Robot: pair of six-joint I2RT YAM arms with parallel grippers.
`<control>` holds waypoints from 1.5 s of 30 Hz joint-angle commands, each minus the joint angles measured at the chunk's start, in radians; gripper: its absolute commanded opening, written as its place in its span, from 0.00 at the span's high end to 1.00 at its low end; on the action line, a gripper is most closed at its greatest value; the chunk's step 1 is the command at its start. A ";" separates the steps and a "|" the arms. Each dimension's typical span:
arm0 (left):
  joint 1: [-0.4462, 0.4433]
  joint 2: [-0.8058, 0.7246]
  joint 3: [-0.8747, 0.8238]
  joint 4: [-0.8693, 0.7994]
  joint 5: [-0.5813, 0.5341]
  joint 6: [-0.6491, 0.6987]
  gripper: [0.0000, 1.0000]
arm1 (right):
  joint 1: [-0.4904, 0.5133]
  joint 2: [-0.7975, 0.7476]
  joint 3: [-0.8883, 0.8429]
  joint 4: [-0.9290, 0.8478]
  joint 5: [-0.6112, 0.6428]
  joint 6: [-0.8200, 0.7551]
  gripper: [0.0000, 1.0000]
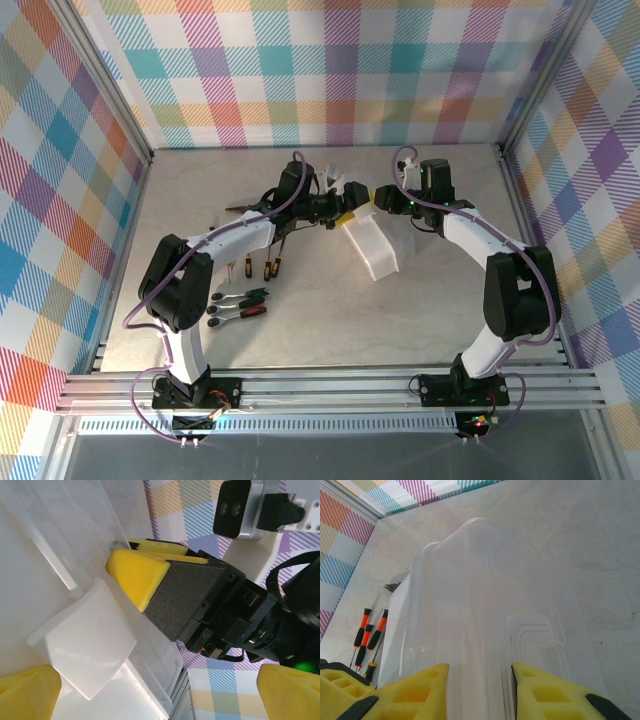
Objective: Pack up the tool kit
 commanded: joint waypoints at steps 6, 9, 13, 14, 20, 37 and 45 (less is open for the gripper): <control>-0.033 0.042 -0.057 0.352 0.067 -0.002 0.00 | 0.103 0.084 -0.060 -0.226 -0.131 0.041 0.77; -0.033 0.026 -0.071 0.349 0.061 0.021 0.00 | 0.102 0.088 -0.049 -0.240 -0.118 0.037 0.77; -0.031 0.015 -0.091 0.328 0.053 0.047 0.00 | 0.102 0.086 -0.026 -0.263 -0.110 0.029 0.77; -0.029 0.013 -0.098 0.319 0.050 0.051 0.00 | 0.101 0.084 -0.019 -0.267 -0.107 0.027 0.77; -0.003 0.003 -0.213 0.333 0.036 0.063 0.00 | 0.101 0.063 0.045 -0.318 -0.106 0.007 0.77; 0.075 0.115 -0.363 0.573 0.095 -0.023 0.00 | 0.129 0.017 0.118 -0.422 -0.087 0.017 0.76; 0.082 0.155 -0.342 0.526 0.091 0.006 0.00 | 0.130 -0.006 0.138 -0.449 -0.071 0.013 0.76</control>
